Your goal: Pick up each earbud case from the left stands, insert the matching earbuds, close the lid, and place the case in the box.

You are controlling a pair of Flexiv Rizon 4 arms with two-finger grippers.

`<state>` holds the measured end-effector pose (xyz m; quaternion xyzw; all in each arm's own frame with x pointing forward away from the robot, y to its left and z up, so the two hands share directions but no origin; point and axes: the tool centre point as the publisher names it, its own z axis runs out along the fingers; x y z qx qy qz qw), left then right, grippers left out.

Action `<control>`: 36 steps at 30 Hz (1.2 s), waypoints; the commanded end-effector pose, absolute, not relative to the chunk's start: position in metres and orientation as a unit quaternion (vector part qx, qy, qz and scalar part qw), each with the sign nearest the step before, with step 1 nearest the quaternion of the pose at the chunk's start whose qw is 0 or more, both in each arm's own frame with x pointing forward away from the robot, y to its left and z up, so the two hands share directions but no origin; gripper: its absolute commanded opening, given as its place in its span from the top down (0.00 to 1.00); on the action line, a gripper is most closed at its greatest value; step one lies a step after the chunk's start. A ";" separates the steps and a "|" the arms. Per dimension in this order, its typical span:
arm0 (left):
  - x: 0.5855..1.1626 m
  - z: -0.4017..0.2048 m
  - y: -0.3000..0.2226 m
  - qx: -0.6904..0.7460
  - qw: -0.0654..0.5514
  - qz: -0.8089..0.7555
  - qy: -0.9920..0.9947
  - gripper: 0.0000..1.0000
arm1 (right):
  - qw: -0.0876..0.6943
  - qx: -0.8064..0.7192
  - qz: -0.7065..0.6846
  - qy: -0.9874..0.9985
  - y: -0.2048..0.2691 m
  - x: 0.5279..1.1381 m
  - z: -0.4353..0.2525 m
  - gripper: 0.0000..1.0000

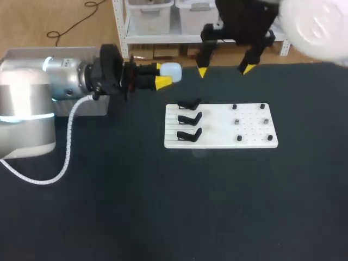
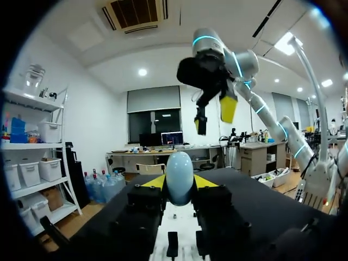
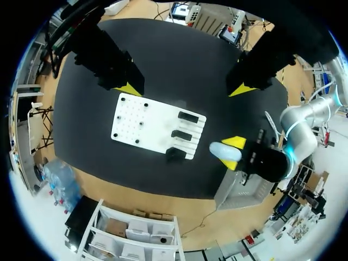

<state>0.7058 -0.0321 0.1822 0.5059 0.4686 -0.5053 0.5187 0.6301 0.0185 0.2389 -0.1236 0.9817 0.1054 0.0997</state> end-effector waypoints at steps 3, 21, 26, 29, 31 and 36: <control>0.695 0.218 -0.008 0.461 0.545 -0.461 0.526 1.00 | 0.214 -0.110 0.120 0.963 0.013 0.617 0.236 0.00; 0.824 0.219 0.167 0.345 0.618 -0.207 0.675 1.00 | 0.214 -0.110 0.120 0.963 0.013 0.617 0.236 0.00; 0.863 0.186 0.211 0.304 0.603 -0.153 0.721 1.00 | 0.214 -0.110 0.120 0.963 0.013 0.617 0.236 0.00; 0.882 0.168 0.232 0.287 0.592 -0.136 0.741 1.00 | 0.214 -0.110 0.120 0.963 0.013 0.617 0.236 0.00; 0.890 0.158 0.243 0.273 0.587 -0.130 0.751 1.00 | 0.214 -0.110 0.120 0.963 0.013 0.617 0.236 0.00; 0.907 0.133 0.260 0.278 0.565 -0.113 0.769 1.00 | 0.214 -0.110 0.120 0.963 0.013 0.617 0.236 0.00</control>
